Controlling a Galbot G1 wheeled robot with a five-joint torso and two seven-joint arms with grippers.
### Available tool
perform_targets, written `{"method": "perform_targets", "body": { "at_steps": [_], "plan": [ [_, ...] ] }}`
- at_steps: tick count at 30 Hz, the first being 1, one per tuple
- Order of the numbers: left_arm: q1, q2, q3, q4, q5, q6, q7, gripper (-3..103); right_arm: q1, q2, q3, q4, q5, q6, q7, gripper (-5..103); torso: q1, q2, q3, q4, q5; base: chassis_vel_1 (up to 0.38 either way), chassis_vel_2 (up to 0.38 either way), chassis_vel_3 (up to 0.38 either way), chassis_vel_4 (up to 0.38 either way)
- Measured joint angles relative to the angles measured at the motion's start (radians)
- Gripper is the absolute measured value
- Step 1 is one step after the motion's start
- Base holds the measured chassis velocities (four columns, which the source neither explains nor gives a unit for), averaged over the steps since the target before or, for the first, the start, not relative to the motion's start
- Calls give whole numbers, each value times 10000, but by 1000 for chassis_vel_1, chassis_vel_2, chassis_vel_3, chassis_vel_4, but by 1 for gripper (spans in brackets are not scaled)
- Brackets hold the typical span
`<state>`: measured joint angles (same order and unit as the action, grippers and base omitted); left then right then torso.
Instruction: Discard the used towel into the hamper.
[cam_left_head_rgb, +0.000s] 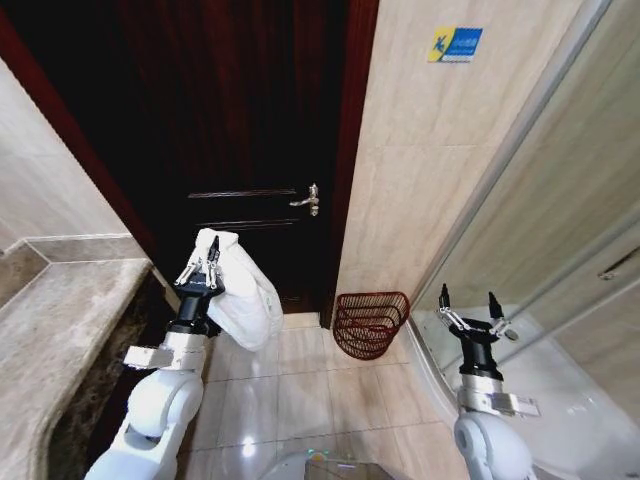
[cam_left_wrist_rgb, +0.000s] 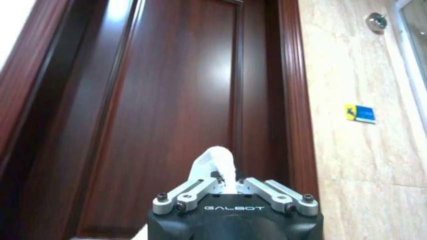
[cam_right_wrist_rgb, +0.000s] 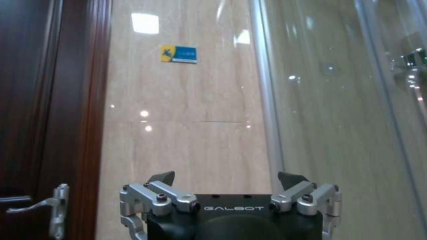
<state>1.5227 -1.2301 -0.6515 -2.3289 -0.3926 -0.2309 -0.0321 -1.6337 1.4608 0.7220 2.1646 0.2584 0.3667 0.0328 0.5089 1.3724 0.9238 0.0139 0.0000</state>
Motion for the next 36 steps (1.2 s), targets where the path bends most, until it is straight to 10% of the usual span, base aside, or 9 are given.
{"method": "perform_targets", "body": {
  "at_steps": [36],
  "plan": [
    [413, -74, 854, 784, -353, -11, 447, 3, -231, 166, 83, -16, -54, 692, -237, 100, 0, 0, -1, 1, -3, -104, -106, 103, 108]
  ]
}}
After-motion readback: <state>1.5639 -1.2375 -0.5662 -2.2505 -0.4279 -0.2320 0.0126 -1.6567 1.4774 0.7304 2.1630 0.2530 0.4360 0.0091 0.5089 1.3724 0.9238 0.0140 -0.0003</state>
